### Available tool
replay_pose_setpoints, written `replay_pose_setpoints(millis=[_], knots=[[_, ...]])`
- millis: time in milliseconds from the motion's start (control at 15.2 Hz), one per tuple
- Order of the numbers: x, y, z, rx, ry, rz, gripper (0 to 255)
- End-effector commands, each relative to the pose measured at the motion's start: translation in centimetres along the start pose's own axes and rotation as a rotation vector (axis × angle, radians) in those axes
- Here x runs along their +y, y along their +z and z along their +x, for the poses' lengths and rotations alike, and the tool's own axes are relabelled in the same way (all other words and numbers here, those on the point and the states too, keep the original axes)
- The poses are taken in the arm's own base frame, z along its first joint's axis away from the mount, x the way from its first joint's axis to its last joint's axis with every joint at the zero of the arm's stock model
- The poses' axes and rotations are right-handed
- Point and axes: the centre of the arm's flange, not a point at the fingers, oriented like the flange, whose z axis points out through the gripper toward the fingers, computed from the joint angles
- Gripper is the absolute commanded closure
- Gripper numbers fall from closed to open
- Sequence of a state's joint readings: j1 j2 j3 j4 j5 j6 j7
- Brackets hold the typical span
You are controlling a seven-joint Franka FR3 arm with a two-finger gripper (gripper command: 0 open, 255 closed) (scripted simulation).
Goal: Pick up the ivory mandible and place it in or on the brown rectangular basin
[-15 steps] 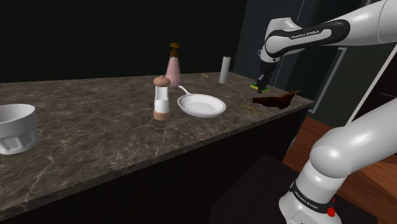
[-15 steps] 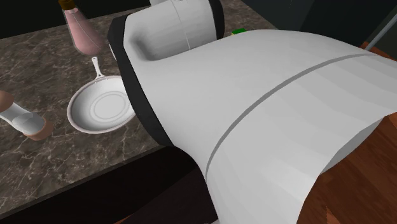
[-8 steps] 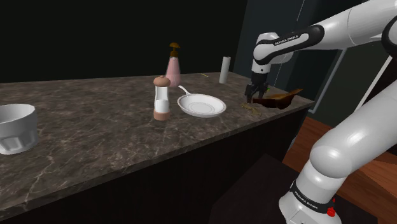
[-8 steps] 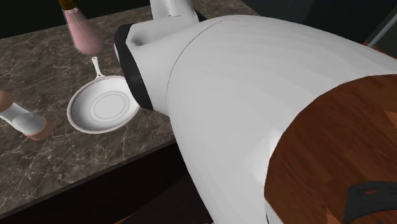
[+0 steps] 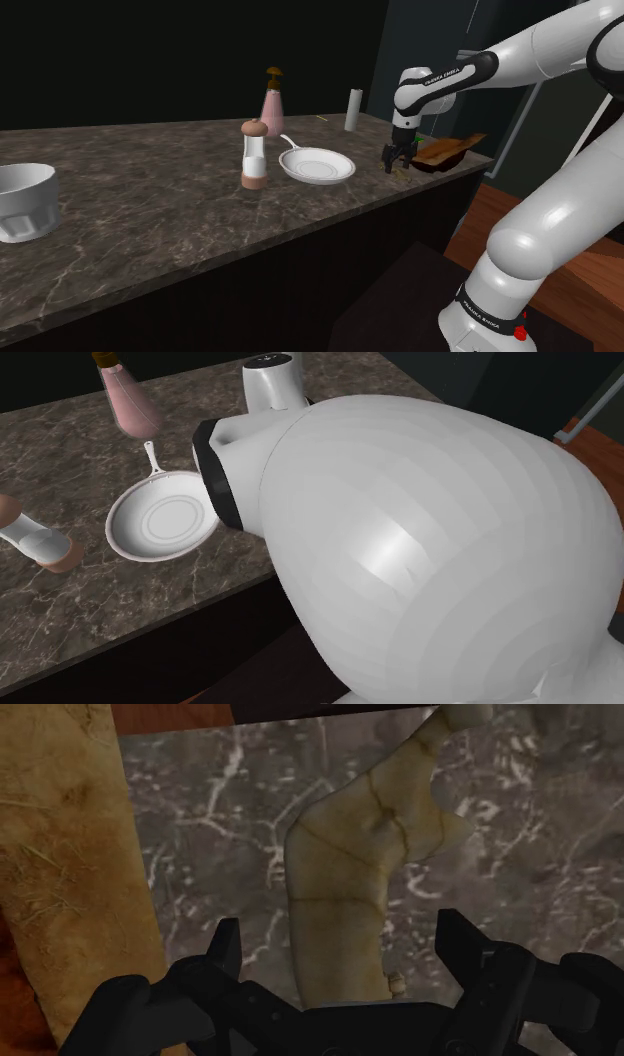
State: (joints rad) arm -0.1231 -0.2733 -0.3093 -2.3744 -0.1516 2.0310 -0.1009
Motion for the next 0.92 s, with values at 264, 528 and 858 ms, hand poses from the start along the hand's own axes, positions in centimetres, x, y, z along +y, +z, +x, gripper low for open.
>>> replay_pose_setpoints(millis=[264, 528, 858], knots=[[0.09, 0.50, -0.10, -0.001, 0.002, 0.000, 0], [0.13, 0.49, -0.15, -0.001, 0.002, 0.000, 255], [0.20, 0.53, -0.23, -0.001, 0.002, 0.000, 255]])
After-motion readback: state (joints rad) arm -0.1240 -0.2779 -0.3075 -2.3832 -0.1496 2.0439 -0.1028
